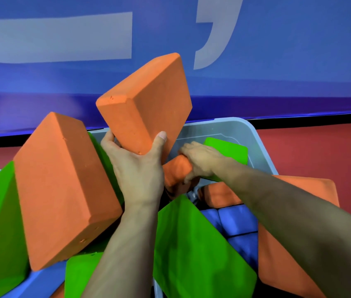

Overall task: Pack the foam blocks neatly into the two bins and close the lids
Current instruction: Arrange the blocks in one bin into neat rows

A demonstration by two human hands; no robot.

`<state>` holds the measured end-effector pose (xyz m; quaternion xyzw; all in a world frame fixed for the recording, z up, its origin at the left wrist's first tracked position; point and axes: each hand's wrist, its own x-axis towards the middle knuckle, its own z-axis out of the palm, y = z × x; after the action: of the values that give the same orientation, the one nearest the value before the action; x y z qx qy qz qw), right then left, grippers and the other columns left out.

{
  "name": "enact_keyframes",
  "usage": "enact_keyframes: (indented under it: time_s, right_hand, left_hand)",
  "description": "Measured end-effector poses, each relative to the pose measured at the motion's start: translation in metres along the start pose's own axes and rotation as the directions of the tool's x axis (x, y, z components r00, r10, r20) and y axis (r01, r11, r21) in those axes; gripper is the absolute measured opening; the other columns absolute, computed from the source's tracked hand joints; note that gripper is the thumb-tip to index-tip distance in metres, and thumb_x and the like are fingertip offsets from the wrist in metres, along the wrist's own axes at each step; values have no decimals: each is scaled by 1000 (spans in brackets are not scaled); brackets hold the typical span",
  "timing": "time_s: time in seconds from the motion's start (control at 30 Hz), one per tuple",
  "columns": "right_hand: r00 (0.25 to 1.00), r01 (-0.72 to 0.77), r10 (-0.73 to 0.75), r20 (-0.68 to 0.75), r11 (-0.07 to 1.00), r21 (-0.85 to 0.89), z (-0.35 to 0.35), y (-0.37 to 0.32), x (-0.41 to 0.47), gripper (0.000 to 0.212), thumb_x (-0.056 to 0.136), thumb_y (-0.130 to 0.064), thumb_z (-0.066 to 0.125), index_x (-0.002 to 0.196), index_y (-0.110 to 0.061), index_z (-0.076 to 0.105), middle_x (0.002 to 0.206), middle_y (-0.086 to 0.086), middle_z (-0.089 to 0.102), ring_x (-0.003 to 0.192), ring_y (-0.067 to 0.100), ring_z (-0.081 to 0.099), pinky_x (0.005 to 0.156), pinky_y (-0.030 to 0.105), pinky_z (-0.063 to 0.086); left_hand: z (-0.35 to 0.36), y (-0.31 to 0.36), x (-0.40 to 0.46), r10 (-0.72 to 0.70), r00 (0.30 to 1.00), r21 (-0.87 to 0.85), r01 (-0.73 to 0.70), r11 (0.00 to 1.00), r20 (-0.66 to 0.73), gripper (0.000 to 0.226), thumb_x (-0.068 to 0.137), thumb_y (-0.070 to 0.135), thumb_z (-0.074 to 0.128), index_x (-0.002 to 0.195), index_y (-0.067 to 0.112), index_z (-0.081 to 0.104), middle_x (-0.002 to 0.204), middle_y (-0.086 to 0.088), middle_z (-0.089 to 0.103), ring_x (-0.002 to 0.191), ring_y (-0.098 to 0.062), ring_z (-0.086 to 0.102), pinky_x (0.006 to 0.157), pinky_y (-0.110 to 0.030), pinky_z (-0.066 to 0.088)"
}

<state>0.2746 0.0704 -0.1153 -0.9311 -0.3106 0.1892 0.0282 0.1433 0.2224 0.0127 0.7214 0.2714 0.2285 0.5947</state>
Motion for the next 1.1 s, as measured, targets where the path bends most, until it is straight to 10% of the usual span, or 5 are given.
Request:
enact_keyframes:
  time_s: [0.27,0.53,0.77,0.97,1.1]
  right_hand:
    - [988,93,-79,133,991,-101,-11,2,0,106,58,-49,93,149,-35,39,156,2,24,148,26,20,110,47,43]
    - [973,47,-36,228,998,-46,-9,2,-9,106,73,-24,90,156,-45,27,168,1,0,148,33,32,113,45,41]
    - [997,-83,82,15,961,265,-4,8,-39,93,83,-23,82,158,-27,28,165,10,18,149,29,30,120,34,30]
    - [875,-263,481,53,380,887,-35,-30,-106,63,90,-14,76,147,-15,48,146,11,51,127,20,54,103,31,45]
    - [838,-225,495,229,-69,972,-73,-64,-160,57,91,-26,75,142,-21,50,135,7,62,127,30,58,106,43,48]
  left_hand:
    - [-2,1,-2,-6,1000,-10,6,1000,26,85,78,35,87,144,21,36,131,8,54,114,-8,59,96,-24,45]
    - [-4,2,-3,-8,998,-26,10,1000,57,82,78,36,87,141,24,37,133,6,56,117,-9,60,96,-26,48]
    - [-7,4,-6,-38,995,-39,41,998,88,83,77,37,88,142,23,37,131,7,56,115,-9,59,96,-26,45]
    - [-12,11,-9,-92,987,-55,100,993,131,79,75,38,89,137,23,41,112,20,56,99,8,58,82,-18,45]
    - [-18,19,-16,-220,964,-69,232,970,151,86,62,55,91,130,14,57,114,5,70,97,-5,70,86,-27,56]
